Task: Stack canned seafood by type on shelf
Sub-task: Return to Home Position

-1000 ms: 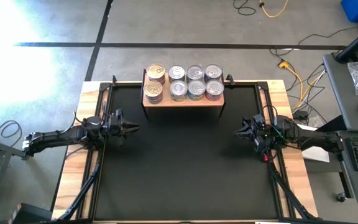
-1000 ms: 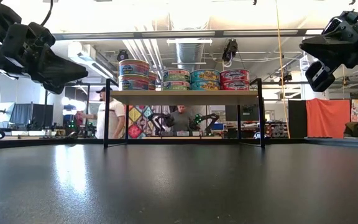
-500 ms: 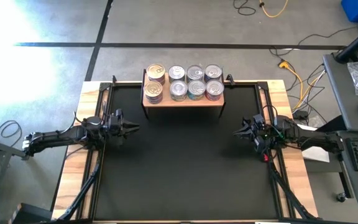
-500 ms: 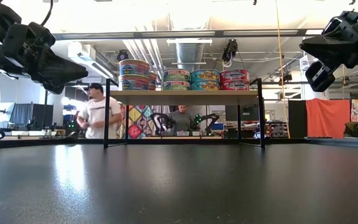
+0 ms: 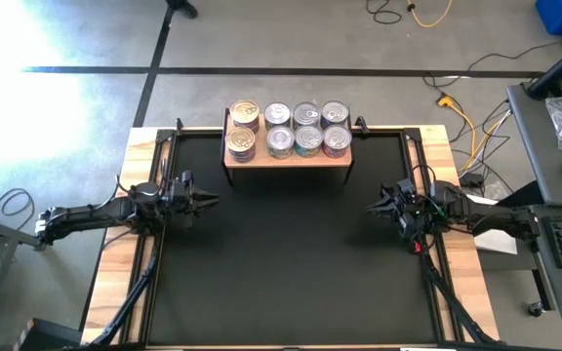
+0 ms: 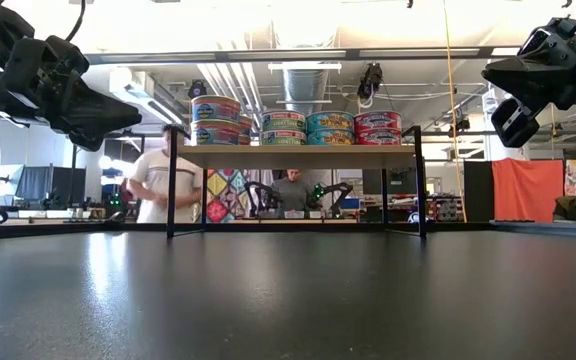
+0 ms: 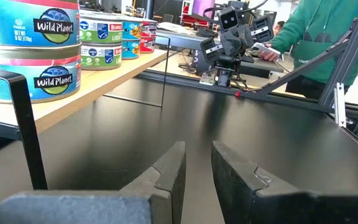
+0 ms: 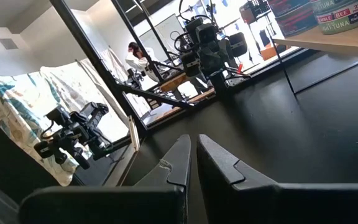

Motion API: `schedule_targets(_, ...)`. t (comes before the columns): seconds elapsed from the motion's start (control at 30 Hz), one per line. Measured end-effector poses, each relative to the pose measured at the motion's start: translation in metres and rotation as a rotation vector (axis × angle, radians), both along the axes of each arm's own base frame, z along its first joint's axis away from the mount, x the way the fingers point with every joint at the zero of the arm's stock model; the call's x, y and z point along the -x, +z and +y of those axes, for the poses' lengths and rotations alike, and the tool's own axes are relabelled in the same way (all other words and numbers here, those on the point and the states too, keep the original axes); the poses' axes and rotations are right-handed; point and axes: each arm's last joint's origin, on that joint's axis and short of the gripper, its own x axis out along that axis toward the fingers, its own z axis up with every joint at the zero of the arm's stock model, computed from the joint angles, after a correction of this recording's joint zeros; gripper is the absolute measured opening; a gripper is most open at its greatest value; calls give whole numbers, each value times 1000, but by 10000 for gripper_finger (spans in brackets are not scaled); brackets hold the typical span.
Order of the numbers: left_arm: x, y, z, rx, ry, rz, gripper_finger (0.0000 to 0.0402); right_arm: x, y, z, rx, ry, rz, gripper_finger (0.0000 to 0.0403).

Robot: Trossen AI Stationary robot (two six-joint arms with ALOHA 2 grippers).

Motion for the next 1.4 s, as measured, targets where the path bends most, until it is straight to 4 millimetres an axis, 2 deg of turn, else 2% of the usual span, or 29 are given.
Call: schedule_targets(1.4, 0, 0, 0, 0, 0, 1, 62, -2, 0, 1, -4, 17, 25, 18)
